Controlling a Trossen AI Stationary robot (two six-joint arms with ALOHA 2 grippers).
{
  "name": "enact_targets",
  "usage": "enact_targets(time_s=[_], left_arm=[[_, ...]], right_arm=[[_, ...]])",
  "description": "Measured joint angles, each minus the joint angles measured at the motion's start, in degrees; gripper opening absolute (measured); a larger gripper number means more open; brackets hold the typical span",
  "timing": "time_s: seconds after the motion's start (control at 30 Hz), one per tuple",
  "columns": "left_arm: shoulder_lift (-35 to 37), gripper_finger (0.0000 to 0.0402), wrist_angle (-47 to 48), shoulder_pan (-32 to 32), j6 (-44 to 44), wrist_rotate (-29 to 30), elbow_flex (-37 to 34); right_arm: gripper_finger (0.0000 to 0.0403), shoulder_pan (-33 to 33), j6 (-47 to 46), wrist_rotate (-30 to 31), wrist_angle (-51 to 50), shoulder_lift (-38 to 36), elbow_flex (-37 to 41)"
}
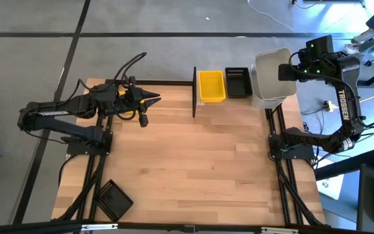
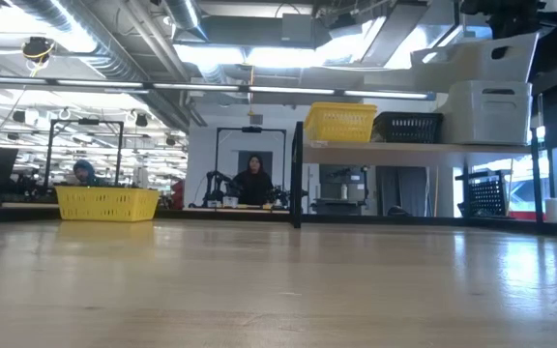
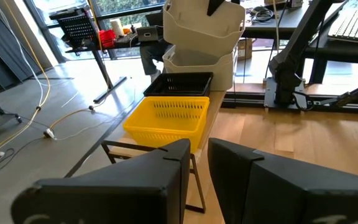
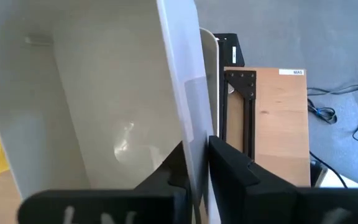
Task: Stack baskets on shelf by color
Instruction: Stack the white bin on top of the white bin on the shelf
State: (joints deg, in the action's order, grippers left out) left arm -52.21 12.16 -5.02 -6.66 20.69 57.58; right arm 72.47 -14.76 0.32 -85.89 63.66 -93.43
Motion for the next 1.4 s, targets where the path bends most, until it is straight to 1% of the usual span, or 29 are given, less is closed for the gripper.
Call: enact_targets(time_s=[0.47, 1.4], left_arm=[[0.0, 0.0049, 0.0, 0.0, 0.0, 0.02, 0.0], [0.02, 0.0049, -0.02, 0.0, -1.62, 0.04, 0.0]], right_arm=[[0.0044, -0.01, -1.49, -1.94, -0.17, 0.0, 0.01], [0.0044, 0.0, -2.95, -1.9, -0.13, 0.0, 0.0]])
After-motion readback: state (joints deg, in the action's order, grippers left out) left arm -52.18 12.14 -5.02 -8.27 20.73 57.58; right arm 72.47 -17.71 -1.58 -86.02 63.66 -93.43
